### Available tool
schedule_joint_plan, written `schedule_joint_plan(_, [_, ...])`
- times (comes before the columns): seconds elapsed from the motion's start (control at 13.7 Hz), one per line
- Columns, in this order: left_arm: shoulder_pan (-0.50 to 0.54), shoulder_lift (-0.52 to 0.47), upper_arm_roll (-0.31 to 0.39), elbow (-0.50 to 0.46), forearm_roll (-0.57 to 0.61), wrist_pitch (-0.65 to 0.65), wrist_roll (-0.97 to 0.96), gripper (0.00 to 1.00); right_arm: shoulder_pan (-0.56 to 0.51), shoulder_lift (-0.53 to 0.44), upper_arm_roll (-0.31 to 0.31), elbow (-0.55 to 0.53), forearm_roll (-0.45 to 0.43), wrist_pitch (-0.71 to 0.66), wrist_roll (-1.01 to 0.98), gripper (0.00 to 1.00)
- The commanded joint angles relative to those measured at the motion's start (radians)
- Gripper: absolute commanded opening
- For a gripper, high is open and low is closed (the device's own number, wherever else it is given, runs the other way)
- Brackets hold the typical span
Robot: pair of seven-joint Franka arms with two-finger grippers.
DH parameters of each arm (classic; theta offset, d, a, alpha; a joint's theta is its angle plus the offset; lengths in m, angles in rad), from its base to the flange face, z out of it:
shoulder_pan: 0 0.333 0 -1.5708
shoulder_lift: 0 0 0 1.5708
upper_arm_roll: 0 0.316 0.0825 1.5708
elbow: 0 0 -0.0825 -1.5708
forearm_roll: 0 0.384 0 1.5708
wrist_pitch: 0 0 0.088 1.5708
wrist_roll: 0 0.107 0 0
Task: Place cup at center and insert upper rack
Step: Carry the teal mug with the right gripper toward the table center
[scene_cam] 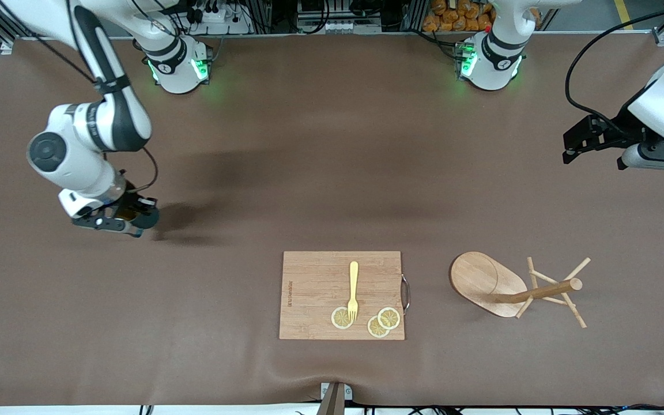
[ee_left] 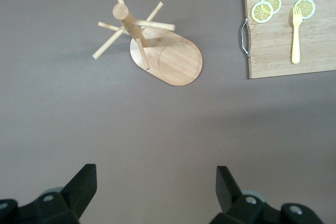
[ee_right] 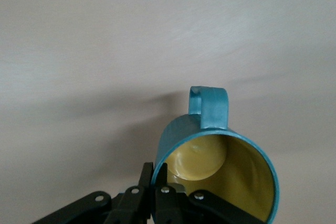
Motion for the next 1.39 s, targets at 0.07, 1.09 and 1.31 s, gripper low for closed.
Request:
schedule_joint_plan(0.07, [0.002,-0.001,-0.002,0.014,0.008,-0.006,-0.005,1.00,0.217,-0.007,-0.007,0.023,-0.004,-0.009,0.414,0.00])
schedule_joint_plan(1.09, [0.012,0.008,-0.002,0.008,0.012,-0.009,0.016,1.00,0.590,0.438,-0.007,0.676,0.061,-0.230,1.499,0.00])
schedule_joint_plan(1.31, [0.010,0.008,-0.002,0.007,0.011,-0.009,0.016,1.00,0.614,0.477,-0.007,0.710,0.100,-0.219,1.614,0.00])
